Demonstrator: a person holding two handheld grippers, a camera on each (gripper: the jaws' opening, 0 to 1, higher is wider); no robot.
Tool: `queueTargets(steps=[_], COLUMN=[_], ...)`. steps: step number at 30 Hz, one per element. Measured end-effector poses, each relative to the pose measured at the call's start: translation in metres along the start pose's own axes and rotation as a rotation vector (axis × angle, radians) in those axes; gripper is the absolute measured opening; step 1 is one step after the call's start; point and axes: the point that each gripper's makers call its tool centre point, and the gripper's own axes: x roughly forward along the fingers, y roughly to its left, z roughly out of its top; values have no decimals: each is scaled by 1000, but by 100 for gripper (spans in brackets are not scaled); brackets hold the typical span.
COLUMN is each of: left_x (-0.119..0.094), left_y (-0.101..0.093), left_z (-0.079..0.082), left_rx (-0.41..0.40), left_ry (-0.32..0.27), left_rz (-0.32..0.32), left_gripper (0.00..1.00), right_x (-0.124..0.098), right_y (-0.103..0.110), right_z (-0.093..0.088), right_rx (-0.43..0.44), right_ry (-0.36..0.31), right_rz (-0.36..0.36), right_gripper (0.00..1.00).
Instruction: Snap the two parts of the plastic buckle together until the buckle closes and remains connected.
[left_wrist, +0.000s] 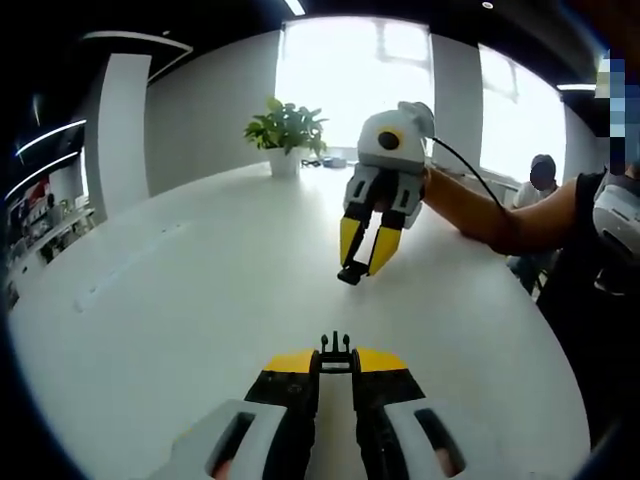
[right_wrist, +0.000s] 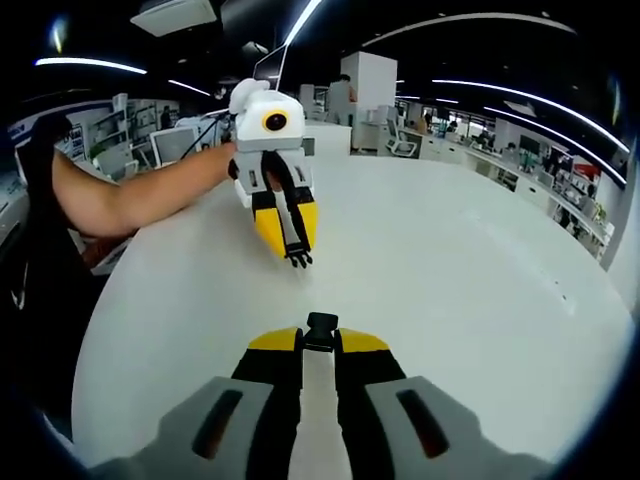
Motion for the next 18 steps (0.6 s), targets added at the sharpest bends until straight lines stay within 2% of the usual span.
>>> queueTargets(steps=[6,12,18], left_x=[2,1,3], left_y=[-1,-5,-15], left_z=[0,2,6], left_rx=[-16,-23,-16], left_ry=[-11,-21,-31], left_rz=[-8,-16,-25], left_gripper=[11,11,11], right_x=[2,-2,-7], right_y=[-1,9,13], right_z=[-1,11,4], right_rx=[-2,4,15], right_ry=[12,-26,-23], right_rz=[-9,-1,-18], right_gripper=[10,10,10])
